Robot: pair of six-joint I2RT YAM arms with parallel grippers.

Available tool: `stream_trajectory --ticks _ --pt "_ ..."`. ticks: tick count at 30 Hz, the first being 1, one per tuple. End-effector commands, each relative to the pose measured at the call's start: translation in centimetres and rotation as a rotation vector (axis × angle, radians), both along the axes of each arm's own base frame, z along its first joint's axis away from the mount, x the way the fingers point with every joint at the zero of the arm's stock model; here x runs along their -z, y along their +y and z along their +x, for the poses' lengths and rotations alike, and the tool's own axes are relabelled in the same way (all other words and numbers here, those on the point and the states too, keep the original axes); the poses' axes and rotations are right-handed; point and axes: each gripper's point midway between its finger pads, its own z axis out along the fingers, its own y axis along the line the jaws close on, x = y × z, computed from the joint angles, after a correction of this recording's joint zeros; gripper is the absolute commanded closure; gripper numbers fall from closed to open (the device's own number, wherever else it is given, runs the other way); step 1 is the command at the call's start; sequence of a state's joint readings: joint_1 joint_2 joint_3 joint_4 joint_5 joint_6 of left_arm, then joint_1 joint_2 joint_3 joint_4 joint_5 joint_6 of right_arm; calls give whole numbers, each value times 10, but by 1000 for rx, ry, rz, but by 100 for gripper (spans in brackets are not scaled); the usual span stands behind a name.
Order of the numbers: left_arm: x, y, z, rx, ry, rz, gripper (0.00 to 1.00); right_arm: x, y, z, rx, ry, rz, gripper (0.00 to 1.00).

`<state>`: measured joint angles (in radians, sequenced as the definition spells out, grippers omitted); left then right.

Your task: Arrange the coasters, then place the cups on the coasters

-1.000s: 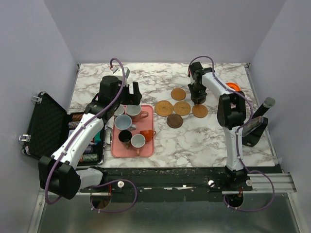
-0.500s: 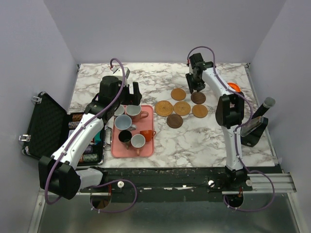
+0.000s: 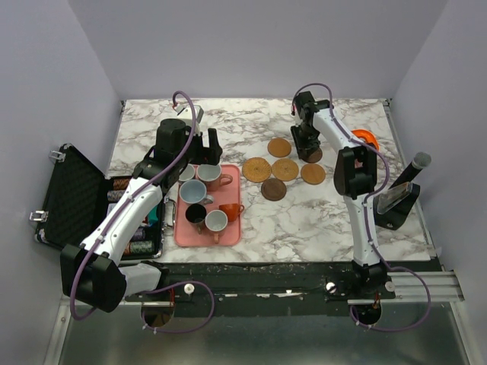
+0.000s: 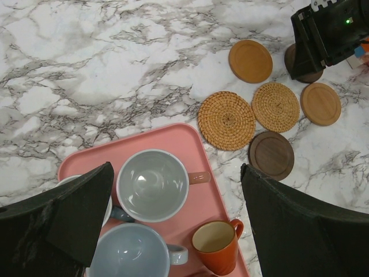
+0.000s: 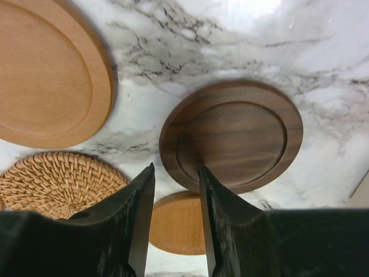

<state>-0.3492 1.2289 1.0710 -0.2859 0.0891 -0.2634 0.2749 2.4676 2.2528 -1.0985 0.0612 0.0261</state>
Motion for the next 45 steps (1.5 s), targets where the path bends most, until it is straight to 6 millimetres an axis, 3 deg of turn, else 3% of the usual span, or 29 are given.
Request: stream_trajectory --ticks 1,16,23,40,45 --pt "-2 -4 -3 13 -3 -14 1 16 -2 -34 33 141 9 57" --pt "-6 -6 -5 19 -11 -21 1 13 -14 -101 139 228 15 62" --pt "-8 -7 -7 27 -18 -28 1 17 2 -135 128 255 144 64" --pt "-5 -6 -6 16 -15 -13 1 15 52 -162 78 229 261 65" --pt "-3 -6 -6 17 -9 -10 1 -8 48 -142 92 132 231 63"
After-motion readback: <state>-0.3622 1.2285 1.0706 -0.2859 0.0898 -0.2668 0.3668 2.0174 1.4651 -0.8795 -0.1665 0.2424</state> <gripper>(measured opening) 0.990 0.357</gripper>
